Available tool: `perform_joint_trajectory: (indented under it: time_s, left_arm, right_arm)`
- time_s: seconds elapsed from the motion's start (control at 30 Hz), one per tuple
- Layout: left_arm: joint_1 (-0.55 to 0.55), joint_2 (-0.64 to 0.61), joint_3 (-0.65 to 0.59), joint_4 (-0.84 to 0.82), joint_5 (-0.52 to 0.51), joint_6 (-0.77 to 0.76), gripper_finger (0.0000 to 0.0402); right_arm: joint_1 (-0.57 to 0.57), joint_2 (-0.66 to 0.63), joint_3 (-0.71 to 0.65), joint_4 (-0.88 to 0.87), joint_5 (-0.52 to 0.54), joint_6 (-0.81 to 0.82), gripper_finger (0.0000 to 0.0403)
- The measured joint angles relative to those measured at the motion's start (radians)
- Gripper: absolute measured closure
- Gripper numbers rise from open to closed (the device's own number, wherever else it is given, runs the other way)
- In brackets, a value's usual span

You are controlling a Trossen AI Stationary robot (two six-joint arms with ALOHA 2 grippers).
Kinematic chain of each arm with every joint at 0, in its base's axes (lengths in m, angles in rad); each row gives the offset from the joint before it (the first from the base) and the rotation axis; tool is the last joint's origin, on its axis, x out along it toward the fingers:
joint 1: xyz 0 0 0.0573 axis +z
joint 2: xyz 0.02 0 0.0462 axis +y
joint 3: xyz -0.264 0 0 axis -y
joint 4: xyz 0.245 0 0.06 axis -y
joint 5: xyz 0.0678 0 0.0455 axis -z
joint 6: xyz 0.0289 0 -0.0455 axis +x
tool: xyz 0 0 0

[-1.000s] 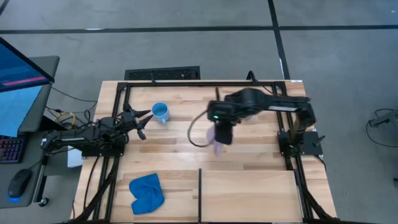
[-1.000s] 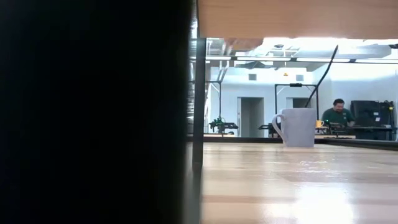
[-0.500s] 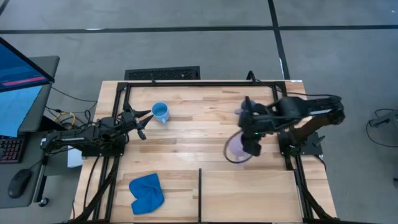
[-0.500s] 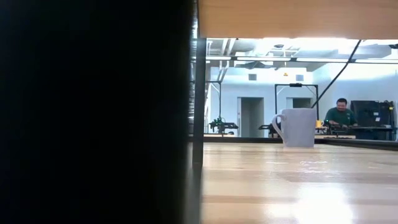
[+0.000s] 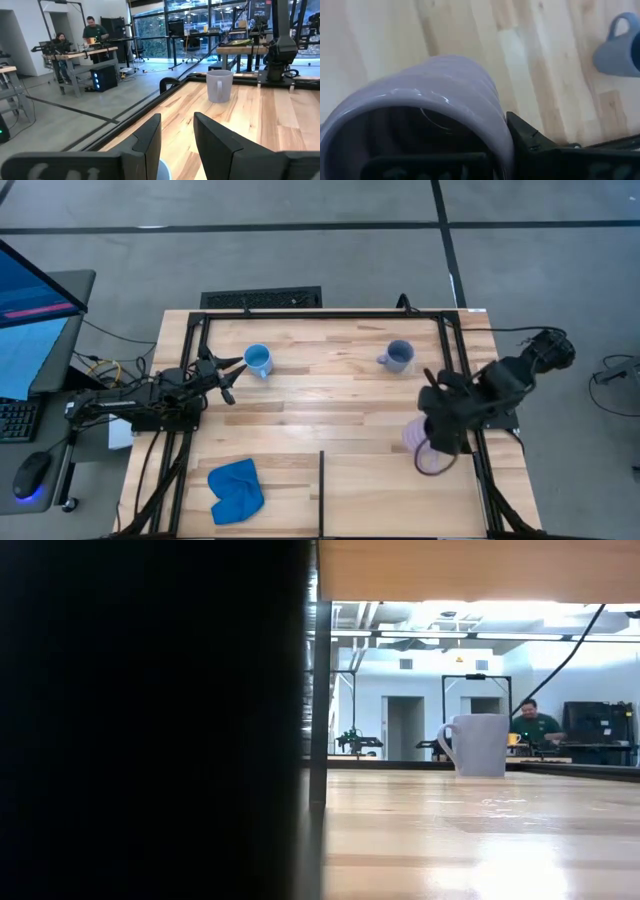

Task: Stack small to large cups/mugs on shelf
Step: Put the purple mug on the shelf

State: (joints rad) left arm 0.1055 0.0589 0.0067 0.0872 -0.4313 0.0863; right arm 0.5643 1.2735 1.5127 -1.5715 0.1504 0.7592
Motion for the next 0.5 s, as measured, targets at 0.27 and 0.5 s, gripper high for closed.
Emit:
perform_joint_trajectory:
  time_s: [0.27, 0.5]
  left_arm:
    - [0.000, 0.000, 0.000, 0.000, 0.000, -0.002, 0.0294]
    - [0.000, 0.000, 0.000, 0.000, 0.001, -0.001, 0.0294]
  right_arm:
    - [0.028, 0.039, -0.001, 0.005, 0.001, -0.090, 0.0362]
    - [-0.026, 0.093, -0.001, -0.001, -0.099, -0.116, 0.0362]
